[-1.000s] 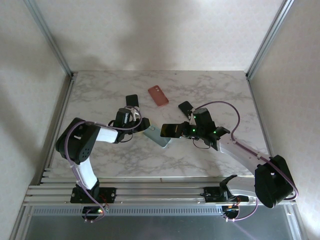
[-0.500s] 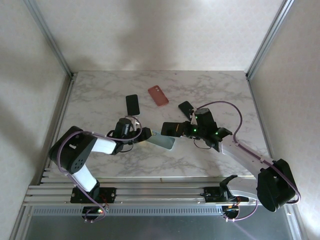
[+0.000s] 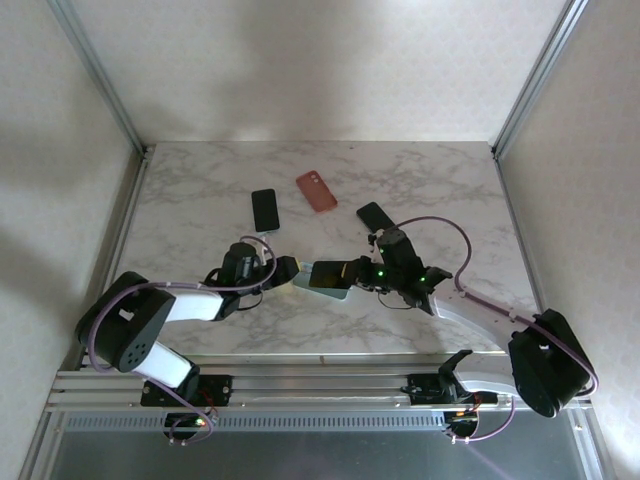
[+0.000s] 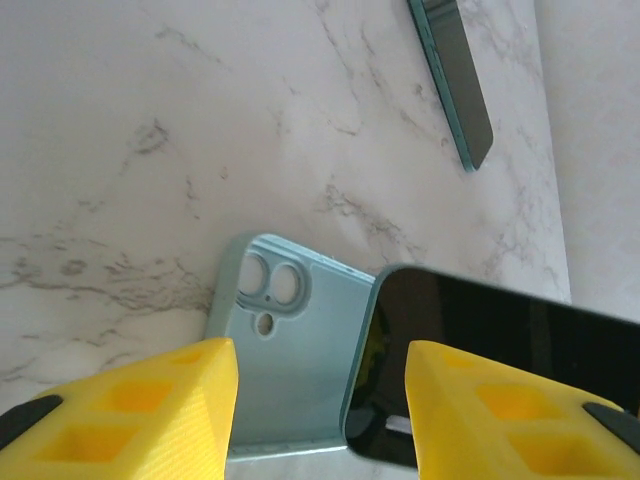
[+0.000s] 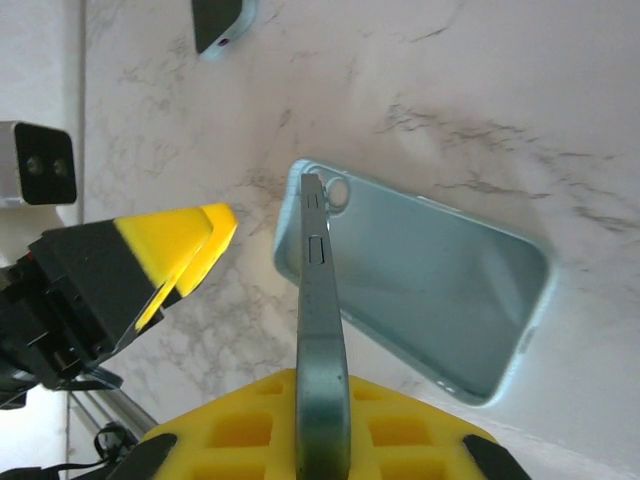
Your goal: Put the phone into the phone case
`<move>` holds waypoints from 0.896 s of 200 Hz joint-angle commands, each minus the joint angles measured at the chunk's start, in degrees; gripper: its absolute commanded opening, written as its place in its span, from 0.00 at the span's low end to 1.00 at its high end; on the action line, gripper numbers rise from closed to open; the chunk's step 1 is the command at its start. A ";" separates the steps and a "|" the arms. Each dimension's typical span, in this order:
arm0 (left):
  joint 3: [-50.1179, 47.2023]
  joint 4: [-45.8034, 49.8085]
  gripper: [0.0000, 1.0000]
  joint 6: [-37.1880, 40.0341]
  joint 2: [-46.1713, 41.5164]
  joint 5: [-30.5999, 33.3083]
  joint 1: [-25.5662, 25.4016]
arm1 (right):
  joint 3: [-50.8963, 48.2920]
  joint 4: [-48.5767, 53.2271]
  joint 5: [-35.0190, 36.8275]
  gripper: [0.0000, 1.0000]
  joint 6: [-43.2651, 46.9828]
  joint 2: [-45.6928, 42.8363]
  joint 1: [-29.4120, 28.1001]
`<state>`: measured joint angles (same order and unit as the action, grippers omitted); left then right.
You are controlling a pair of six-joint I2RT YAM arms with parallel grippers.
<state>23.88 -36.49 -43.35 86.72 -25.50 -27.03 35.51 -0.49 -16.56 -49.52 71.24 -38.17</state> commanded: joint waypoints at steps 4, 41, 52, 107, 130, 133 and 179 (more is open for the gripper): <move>1.99 -1.31 0.47 -0.30 1.85 -0.03 2.64 | -0.27 -7.85 -0.32 0.00 -3.58 1.99 -1.12; 5.62 0.17 0.47 2.51 5.02 -0.67 3.38 | -0.14 -10.58 -0.54 0.00 -5.25 4.79 -1.38; 6.30 0.20 0.47 2.83 5.76 -0.74 3.55 | 0.17 -10.63 -0.52 0.00 -5.42 5.44 -1.38; 7.61 -1.29 0.47 2.77 8.83 -2.54 4.09 | 0.31 -15.69 -2.67 0.00 -8.78 9.81 -1.38; 7.59 -2.04 0.47 2.96 9.93 -3.07 4.09 | 0.34 -16.73 -3.51 0.00 -9.63 11.14 -1.43; 7.48 -2.15 0.47 3.05 10.14 -3.02 4.09 | 0.30 -16.73 -3.56 0.00 -9.56 11.25 -1.38; 6.30 -4.14 0.46 3.29 12.60 -3.42 4.11 | 1.06 -15.32 -4.31 0.00 -10.32 13.13 -1.38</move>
<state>30.44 -38.46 -41.10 98.10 -27.66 -23.42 35.40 -14.35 -19.62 -58.59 83.44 -39.05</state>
